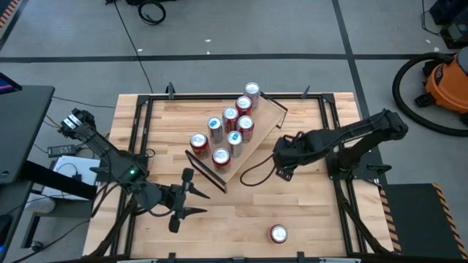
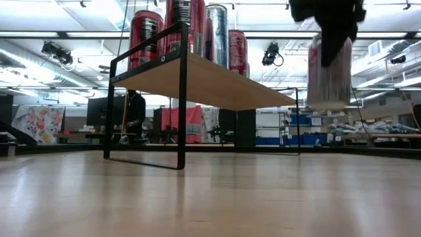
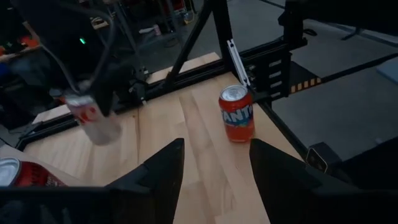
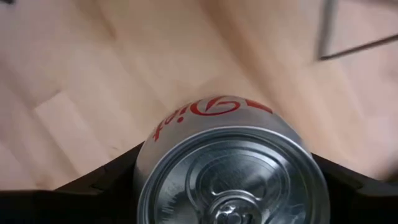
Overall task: Place canned beverage on shelf
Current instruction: Put the red-silver soda can on the shelf aligned with the other red-silver soda can
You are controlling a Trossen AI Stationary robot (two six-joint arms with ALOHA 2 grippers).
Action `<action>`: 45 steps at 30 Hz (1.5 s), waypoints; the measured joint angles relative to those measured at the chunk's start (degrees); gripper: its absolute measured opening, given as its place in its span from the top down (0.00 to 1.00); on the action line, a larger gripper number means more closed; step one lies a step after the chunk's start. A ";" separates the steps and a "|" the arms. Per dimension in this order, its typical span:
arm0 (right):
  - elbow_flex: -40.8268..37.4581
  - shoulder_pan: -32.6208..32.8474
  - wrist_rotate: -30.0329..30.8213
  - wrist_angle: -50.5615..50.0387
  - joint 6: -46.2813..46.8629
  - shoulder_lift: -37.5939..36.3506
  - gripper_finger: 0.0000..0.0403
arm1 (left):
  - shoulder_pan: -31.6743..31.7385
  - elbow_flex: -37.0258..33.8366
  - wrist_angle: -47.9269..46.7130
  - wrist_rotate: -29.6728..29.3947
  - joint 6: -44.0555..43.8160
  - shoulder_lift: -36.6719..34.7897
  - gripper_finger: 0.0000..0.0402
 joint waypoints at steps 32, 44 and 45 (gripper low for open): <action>25.83 -32.94 -4.08 -4.51 -31.17 9.61 0.20 | -1.03 0.00 -2.08 0.02 -5.36 0.09 0.52; 32.67 -38.61 -10.93 -5.33 -36.47 17.41 0.20 | -2.67 0.00 -3.03 0.03 -11.53 0.13 0.52; 32.78 -38.83 -10.98 -5.48 -36.54 17.89 0.20 | -2.84 0.00 -3.02 0.05 -11.76 0.13 0.52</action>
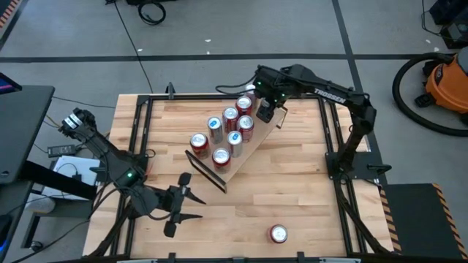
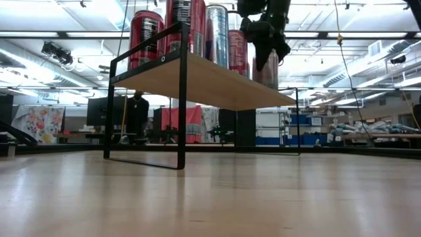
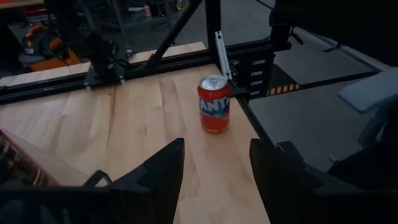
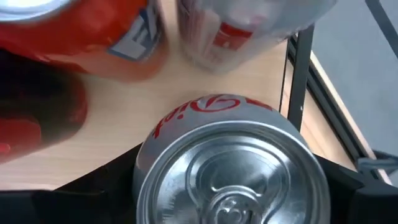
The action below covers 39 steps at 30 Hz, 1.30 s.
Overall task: Place canned beverage on shelf
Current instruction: Put the red-silver soda can on the shelf aligned with the other red-silver soda can
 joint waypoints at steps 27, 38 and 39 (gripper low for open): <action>-0.17 -0.53 0.51 1.80 -2.31 -1.02 0.09 | -0.83 0.00 -0.04 -0.05 -0.17 -0.02 0.52; -0.17 2.50 3.34 2.17 -0.57 -6.61 0.09 | -0.79 0.00 -0.06 -0.05 1.12 -0.04 0.52; -0.17 3.02 3.34 2.08 0.10 -7.36 0.09 | -0.79 0.00 -0.06 -0.05 1.10 -0.04 0.52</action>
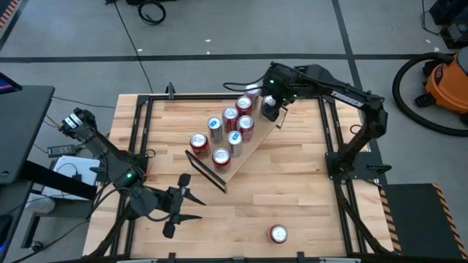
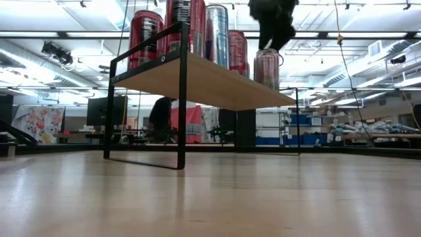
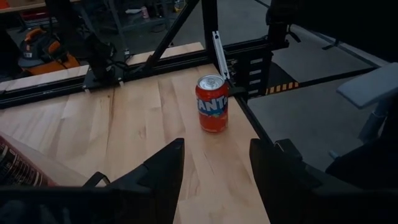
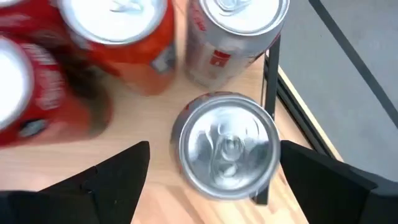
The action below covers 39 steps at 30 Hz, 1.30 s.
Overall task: Place canned beverage on shelf
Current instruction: Put the red-silver soda can on the shelf aligned with the other red-silver soda can, then put the red soda can on the shelf aligned with the other red soda can
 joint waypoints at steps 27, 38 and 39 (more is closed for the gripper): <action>-7.35 37.51 7.25 4.39 26.51 -5.42 0.09 | 0.11 0.00 1.53 -0.01 11.43 -0.07 0.52; -11.28 51.71 10.61 7.84 42.83 0.75 0.11 | -1.31 0.02 -1.80 -0.02 15.66 -3.63 0.52; -11.28 52.73 10.48 8.48 43.41 1.68 0.12 | -1.31 0.03 -2.07 -0.02 15.66 -4.09 0.52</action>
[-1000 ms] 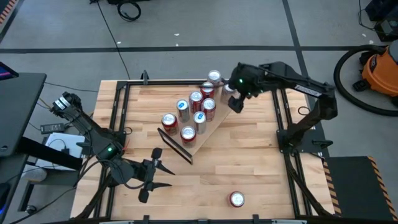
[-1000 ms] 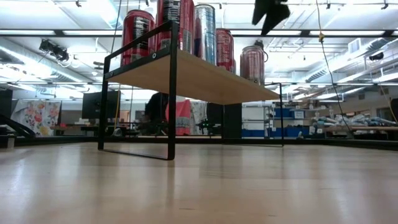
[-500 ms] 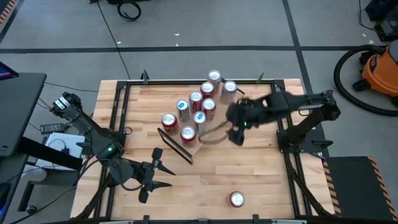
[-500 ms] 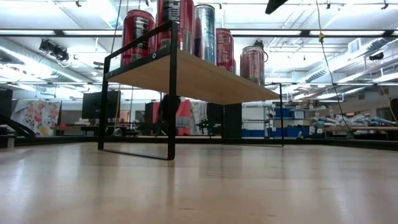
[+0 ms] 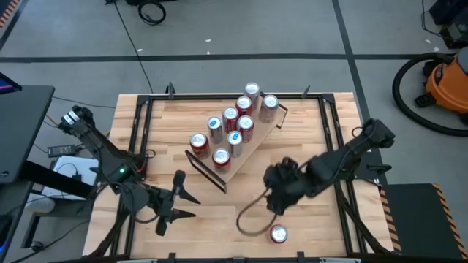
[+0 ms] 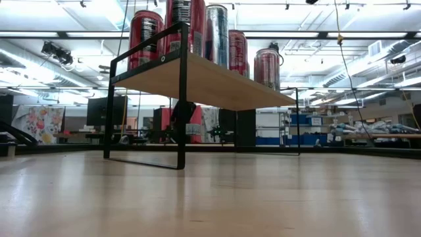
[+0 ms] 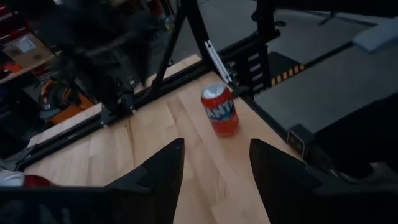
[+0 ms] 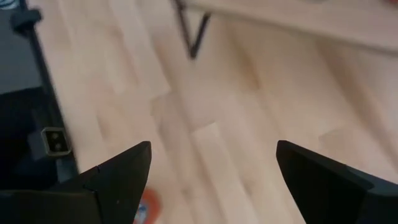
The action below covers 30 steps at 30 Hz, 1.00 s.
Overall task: Place canned beverage on shelf
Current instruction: Put the red soda can on the shelf aligned with the other red soda can
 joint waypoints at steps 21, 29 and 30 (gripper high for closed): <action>0.11 10.42 -0.32 8.19 -0.24 11.17 0.14 | 0.04 0.01 -7.39 0.02 -5.17 -1.25 0.52; 1.07 12.18 -1.70 10.35 0.89 14.14 0.14 | 0.07 0.01 -8.05 0.02 -5.19 -1.22 0.52; 1.07 12.42 -1.72 10.77 0.64 14.67 0.14 | 0.09 0.01 -8.00 0.02 -5.19 -1.22 0.52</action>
